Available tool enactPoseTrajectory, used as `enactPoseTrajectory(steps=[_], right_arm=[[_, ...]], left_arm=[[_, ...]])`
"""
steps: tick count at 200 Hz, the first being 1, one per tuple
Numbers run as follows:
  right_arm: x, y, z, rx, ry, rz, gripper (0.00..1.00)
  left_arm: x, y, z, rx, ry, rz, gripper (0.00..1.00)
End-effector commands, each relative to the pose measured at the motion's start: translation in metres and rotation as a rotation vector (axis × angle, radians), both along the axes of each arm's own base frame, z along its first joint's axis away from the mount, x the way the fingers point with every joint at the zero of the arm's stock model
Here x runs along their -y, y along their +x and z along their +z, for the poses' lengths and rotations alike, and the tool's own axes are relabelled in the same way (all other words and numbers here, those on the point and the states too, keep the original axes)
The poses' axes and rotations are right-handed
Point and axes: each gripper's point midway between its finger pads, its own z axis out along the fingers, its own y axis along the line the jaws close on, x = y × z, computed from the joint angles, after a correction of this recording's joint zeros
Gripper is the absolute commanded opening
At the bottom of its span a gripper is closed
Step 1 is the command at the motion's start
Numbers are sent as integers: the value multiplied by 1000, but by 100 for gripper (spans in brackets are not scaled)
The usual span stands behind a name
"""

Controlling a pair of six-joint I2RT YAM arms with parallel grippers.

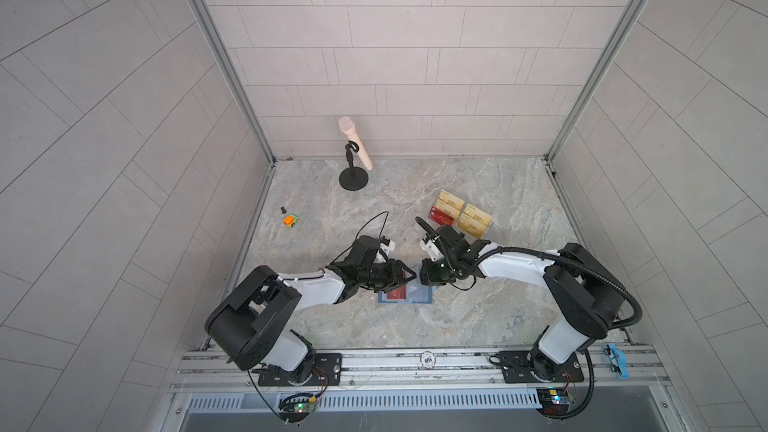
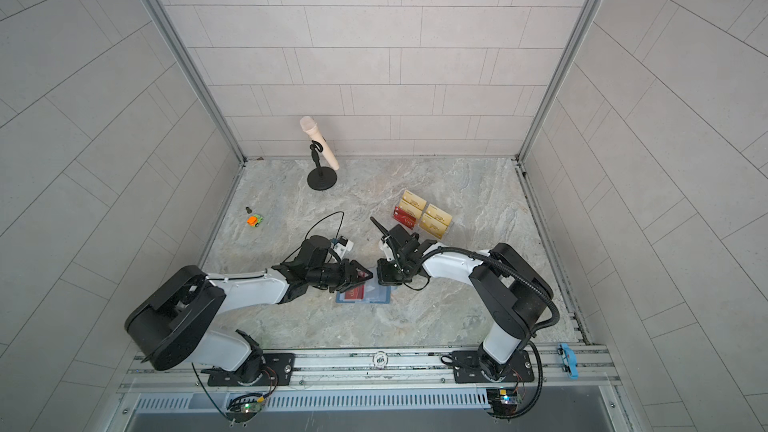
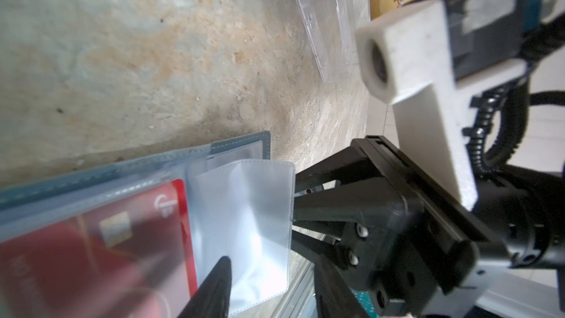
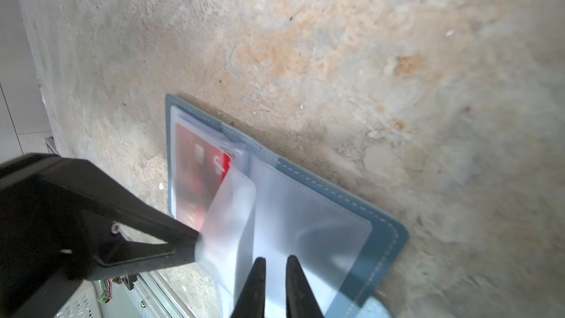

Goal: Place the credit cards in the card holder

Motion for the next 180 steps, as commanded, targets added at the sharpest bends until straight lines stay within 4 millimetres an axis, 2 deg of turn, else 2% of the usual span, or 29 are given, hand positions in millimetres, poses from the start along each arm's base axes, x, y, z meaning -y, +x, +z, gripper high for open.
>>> enactPoseTrajectory(steps=[1, 32, 70, 99, 122, 132, 138, 161, 180], right_arm=[[-8, 1, 4, -2, 20, 0, 17], [-13, 3, 8, 0, 45, -2, 17], [-23, 4, 10, -9, 79, 2, 17], [-32, 4, 15, 0, 96, 11, 17], [-39, 4, 16, -4, 109, 17, 17], [-43, 4, 15, -8, 113, 21, 17], [-46, 4, 16, -10, 119, 24, 17], [-55, 5, 20, -10, 137, 36, 17], [-61, 8, 23, -7, 144, 44, 20]], left_arm=[[-17, -9, -8, 12, 146, -40, 53], [-36, -15, -17, 17, 267, -57, 56], [-40, -15, -17, 15, 268, -50, 53], [-67, -5, -13, 41, 334, 40, 48], [-93, -2, -22, 14, 445, 71, 40], [-99, -3, -27, 4, 474, 64, 37], [-110, 3, -30, -10, 487, 101, 36], [-122, 5, -37, -28, 528, 118, 35], [-121, 3, -38, -31, 520, 115, 36]])
